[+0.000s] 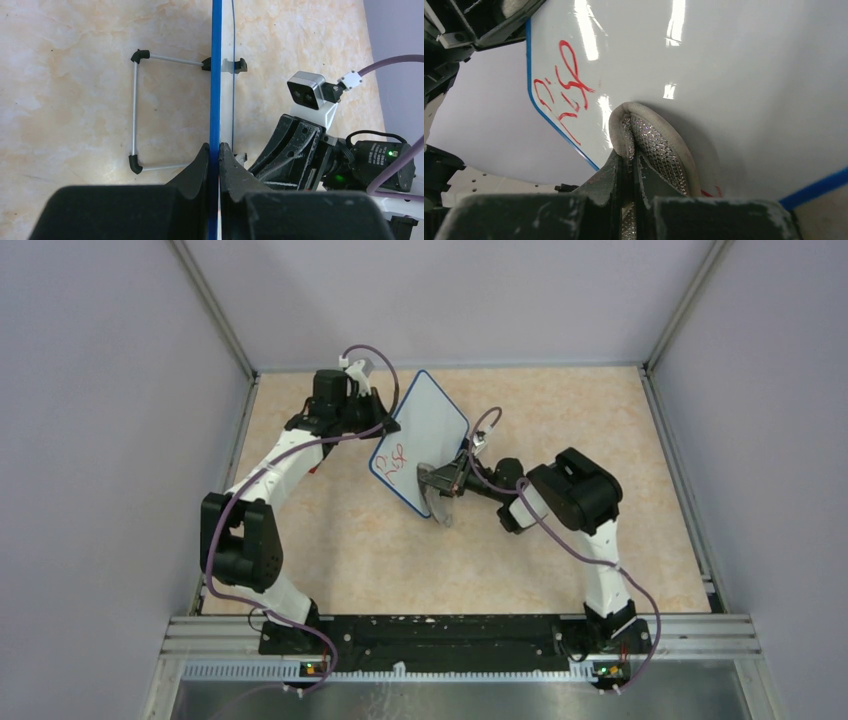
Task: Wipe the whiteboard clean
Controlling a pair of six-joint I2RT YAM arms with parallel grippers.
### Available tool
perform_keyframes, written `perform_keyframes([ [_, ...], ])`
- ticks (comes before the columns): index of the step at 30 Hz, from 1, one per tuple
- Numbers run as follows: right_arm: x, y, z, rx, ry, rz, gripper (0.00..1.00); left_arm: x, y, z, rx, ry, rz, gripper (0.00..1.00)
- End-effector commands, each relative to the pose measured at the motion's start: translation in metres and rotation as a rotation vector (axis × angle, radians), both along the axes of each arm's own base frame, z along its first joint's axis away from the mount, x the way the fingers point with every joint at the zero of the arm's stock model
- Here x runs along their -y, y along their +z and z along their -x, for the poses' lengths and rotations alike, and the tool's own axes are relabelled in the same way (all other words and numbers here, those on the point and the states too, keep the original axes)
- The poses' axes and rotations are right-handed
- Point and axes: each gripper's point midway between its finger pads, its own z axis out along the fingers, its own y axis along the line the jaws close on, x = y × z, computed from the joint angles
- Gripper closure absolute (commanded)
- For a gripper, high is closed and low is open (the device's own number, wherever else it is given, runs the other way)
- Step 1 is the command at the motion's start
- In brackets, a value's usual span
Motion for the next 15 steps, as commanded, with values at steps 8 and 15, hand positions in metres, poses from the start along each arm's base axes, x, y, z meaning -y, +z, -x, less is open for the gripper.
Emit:
perform_keyframes([
  [8, -0.04, 0.029, 0.028, 0.086, 0.097, -0.027, 1.0, 0.011, 0.005, 0.01, 0.004, -0.041, 0.012, 1.0],
  [15, 0.009, -0.027, -0.006, -0.1, -0.061, 0.005, 1.0, 0.011, 0.006, 0.009, 0.006, -0.039, 0.011, 1.0],
])
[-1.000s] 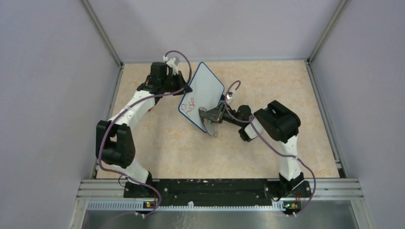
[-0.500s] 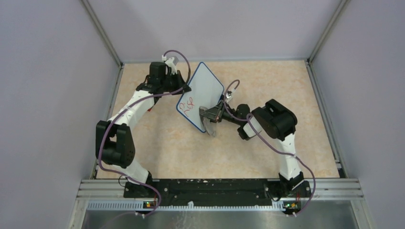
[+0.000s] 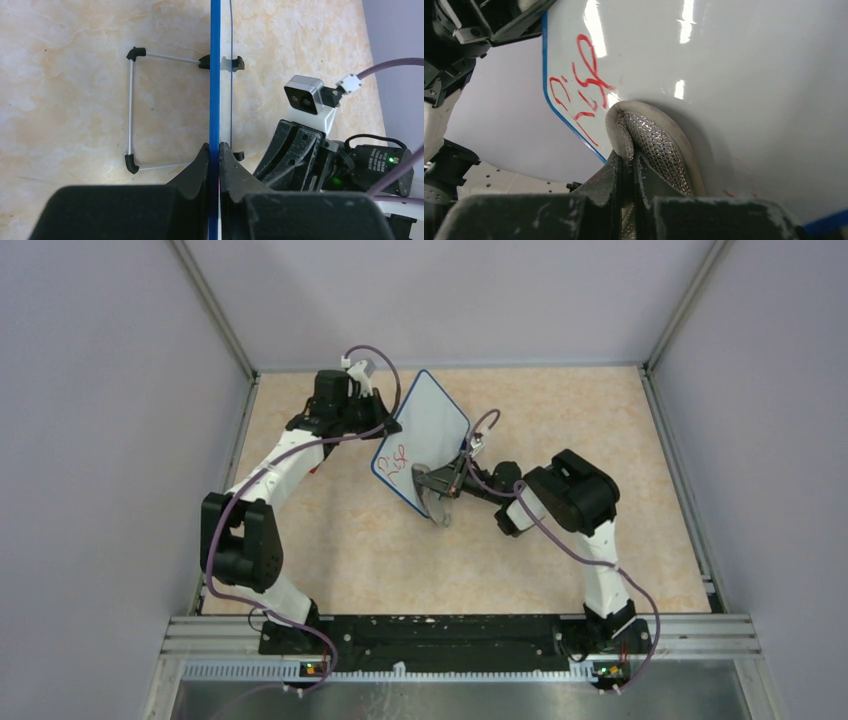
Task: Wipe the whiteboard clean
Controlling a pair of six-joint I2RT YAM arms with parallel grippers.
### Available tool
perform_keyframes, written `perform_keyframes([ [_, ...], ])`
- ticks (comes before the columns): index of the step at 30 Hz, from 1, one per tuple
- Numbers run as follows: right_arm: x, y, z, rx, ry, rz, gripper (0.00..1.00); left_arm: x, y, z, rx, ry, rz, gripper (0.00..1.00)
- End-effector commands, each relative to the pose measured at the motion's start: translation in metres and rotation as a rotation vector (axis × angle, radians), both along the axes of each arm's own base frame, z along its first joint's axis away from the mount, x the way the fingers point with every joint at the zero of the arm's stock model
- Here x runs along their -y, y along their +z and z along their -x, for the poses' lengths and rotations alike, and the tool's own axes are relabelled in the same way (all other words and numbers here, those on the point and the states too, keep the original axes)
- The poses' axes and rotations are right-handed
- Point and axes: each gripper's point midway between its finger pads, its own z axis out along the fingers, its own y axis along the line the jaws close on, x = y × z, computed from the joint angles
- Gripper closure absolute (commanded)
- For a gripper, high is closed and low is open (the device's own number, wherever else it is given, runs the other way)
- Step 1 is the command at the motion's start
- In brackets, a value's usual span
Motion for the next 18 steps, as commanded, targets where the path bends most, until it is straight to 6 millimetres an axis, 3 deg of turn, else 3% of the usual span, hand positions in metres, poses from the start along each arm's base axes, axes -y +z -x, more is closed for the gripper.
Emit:
perform_keyframes([
  [1, 0.03, -0.054, -0.019, -0.157, -0.108, 0.066, 1.0, 0.011, 0.006, 0.008, 0.003, -0.03, 0.015, 1.0],
  [4, 0.044, -0.073, -0.023, -0.224, -0.166, 0.112, 1.0, 0.01, 0.007, 0.008, 0.007, -0.029, 0.012, 1.0],
  [10, 0.037, -0.07, -0.023, -0.208, -0.15, 0.125, 1.0, 0.011, 0.008, 0.009, 0.007, -0.033, 0.018, 1.0],
  [12, 0.025, -0.055, -0.018, -0.151, -0.103, 0.097, 1.0, 0.011, 0.009, 0.009, 0.008, -0.033, 0.019, 1.0],
  [18, -0.034, 0.022, 0.017, 0.092, 0.131, -0.032, 1.0, 0.011, 0.009, 0.009, 0.009, -0.029, 0.017, 1.0],
])
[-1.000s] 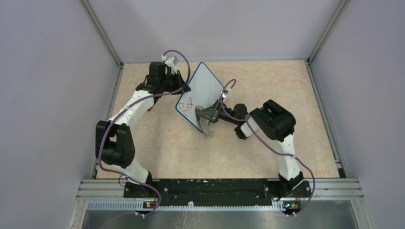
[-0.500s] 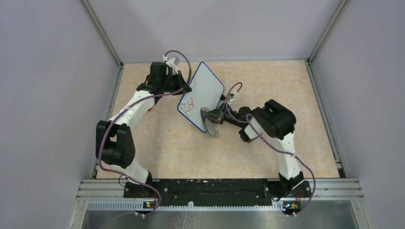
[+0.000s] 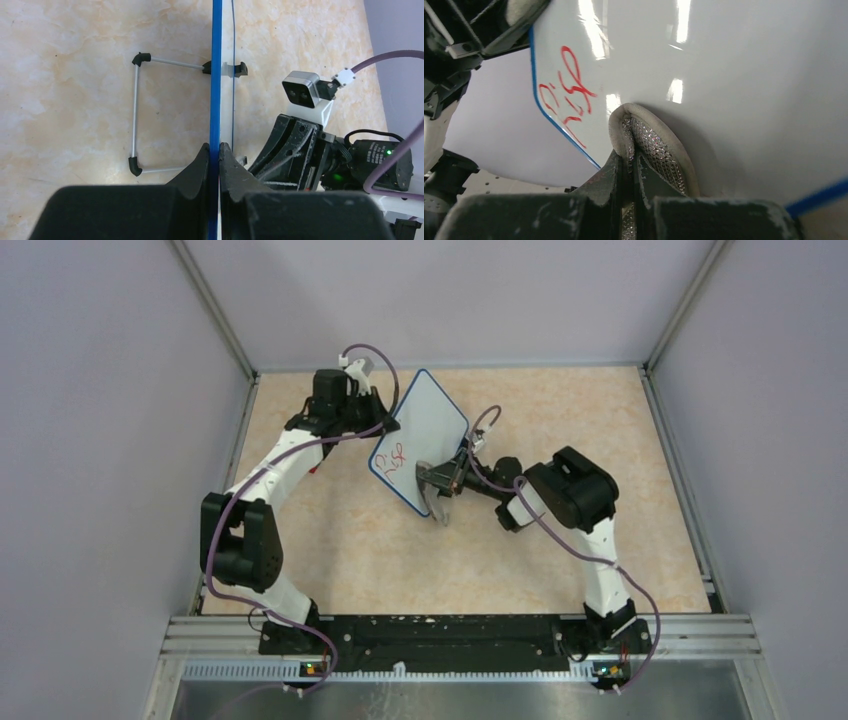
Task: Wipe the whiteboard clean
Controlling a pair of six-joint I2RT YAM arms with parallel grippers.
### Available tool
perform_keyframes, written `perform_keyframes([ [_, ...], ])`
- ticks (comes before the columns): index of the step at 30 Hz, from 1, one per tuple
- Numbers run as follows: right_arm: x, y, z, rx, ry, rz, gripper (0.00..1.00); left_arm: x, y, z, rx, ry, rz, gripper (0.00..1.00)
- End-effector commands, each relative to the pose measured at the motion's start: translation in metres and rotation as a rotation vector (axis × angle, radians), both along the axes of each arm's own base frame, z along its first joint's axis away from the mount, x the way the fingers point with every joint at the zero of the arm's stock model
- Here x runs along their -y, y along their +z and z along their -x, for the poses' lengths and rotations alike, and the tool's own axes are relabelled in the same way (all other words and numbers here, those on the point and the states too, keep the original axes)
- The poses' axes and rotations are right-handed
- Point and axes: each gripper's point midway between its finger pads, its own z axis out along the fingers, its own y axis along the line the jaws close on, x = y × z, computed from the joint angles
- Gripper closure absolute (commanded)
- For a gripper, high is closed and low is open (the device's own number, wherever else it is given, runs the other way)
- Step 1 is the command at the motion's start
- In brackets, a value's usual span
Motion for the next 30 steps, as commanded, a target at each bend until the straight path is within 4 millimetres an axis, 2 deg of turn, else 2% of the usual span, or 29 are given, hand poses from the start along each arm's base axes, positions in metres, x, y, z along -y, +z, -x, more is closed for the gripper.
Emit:
perform_keyframes([
  [1, -0.057, 0.054, 0.032, 0.208, 0.171, -0.057, 1.0, 0.01, 0.006, 0.012, -0.006, -0.037, 0.016, 1.0],
  [4, -0.064, 0.065, 0.034, 0.243, 0.176, -0.048, 1.0, 0.011, 0.005, 0.011, -0.009, -0.037, 0.015, 1.0],
  [6, -0.054, 0.057, 0.023, 0.215, 0.137, -0.036, 1.0, 0.01, 0.003, 0.011, -0.013, -0.036, 0.013, 1.0],
  [10, -0.019, 0.013, 0.001, 0.052, 0.033, -0.035, 1.0, 0.012, 0.004, 0.012, -0.015, -0.042, 0.019, 1.0],
  [15, 0.021, -0.05, -0.01, -0.19, -0.085, -0.023, 1.0, 0.011, 0.005, 0.012, -0.011, -0.04, 0.02, 1.0],
  [18, 0.03, -0.063, -0.014, -0.23, -0.129, 0.017, 1.0, 0.011, 0.006, 0.012, -0.01, -0.041, 0.02, 1.0],
  [21, 0.024, -0.058, -0.014, -0.193, -0.122, 0.069, 1.0, 0.011, 0.008, 0.012, -0.005, -0.041, 0.023, 1.0],
  [23, 0.016, -0.041, -0.012, -0.129, -0.101, 0.076, 1.0, 0.012, 0.008, 0.013, -0.007, -0.043, 0.025, 1.0],
  [28, -0.034, 0.026, 0.018, 0.109, 0.08, -0.004, 1.0, 0.012, 0.007, 0.013, -0.009, -0.042, 0.024, 1.0],
  [30, -0.05, 0.046, 0.032, 0.182, 0.131, -0.016, 1.0, 0.011, 0.007, 0.013, -0.009, -0.04, 0.022, 1.0],
])
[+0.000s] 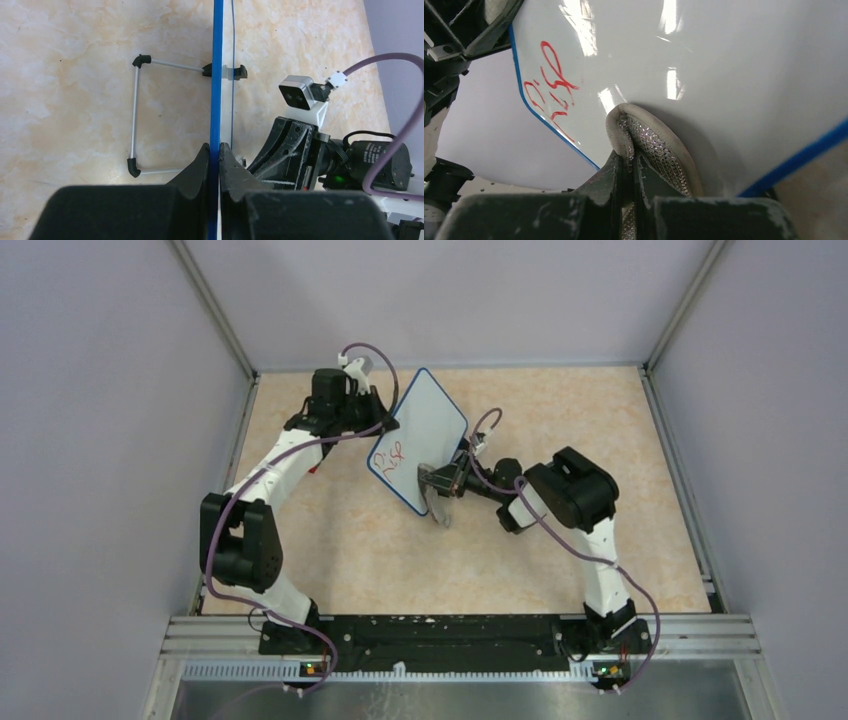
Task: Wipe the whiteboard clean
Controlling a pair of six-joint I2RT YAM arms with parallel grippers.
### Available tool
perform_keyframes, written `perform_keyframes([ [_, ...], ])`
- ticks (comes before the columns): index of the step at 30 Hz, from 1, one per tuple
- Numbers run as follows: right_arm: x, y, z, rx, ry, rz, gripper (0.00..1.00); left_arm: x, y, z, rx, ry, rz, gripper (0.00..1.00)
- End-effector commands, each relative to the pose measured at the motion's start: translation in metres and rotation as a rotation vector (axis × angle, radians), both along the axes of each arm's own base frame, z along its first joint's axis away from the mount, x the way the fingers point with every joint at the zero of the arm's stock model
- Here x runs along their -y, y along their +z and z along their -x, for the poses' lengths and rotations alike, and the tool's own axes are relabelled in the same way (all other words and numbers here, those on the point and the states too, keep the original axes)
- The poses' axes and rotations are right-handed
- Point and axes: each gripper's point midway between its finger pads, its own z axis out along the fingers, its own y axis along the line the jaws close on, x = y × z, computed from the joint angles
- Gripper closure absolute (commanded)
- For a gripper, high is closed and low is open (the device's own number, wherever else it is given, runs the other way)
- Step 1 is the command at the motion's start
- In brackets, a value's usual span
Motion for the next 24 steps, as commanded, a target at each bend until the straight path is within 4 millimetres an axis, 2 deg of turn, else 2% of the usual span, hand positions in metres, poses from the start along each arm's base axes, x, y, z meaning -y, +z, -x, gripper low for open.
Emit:
perform_keyframes([
  [1, -0.056, 0.061, 0.037, 0.242, 0.152, -0.023, 1.0, 0.013, 0.005, 0.014, -0.022, -0.041, 0.026, 1.0],
  [3, -0.058, 0.065, 0.039, 0.259, 0.152, -0.024, 1.0, 0.013, 0.004, 0.014, -0.023, -0.041, 0.024, 1.0],
  [6, -0.045, 0.055, 0.028, 0.205, 0.11, -0.047, 1.0, 0.013, 0.004, 0.014, -0.026, -0.04, 0.025, 1.0],
  [8, -0.031, 0.04, 0.018, 0.146, 0.076, -0.078, 1.0, 0.013, 0.004, 0.014, -0.025, -0.042, 0.026, 1.0],
  [11, -0.006, 0.008, -0.001, 0.03, 0.003, -0.104, 1.0, 0.013, 0.004, 0.014, -0.027, -0.041, 0.027, 1.0],
  [15, 0.025, -0.032, -0.015, -0.098, -0.109, -0.044, 1.0, 0.013, 0.004, 0.014, -0.025, -0.043, 0.026, 1.0],
  [17, 0.034, -0.044, -0.018, -0.135, -0.149, -0.008, 1.0, 0.013, 0.006, 0.015, -0.022, -0.043, 0.027, 1.0],
  [21, 0.029, -0.034, -0.018, -0.095, -0.139, 0.01, 1.0, 0.013, 0.008, 0.015, -0.018, -0.044, 0.031, 1.0],
  [24, 0.007, -0.008, -0.009, 0.01, -0.059, 0.011, 1.0, 0.014, 0.008, 0.016, -0.019, -0.045, 0.033, 1.0],
])
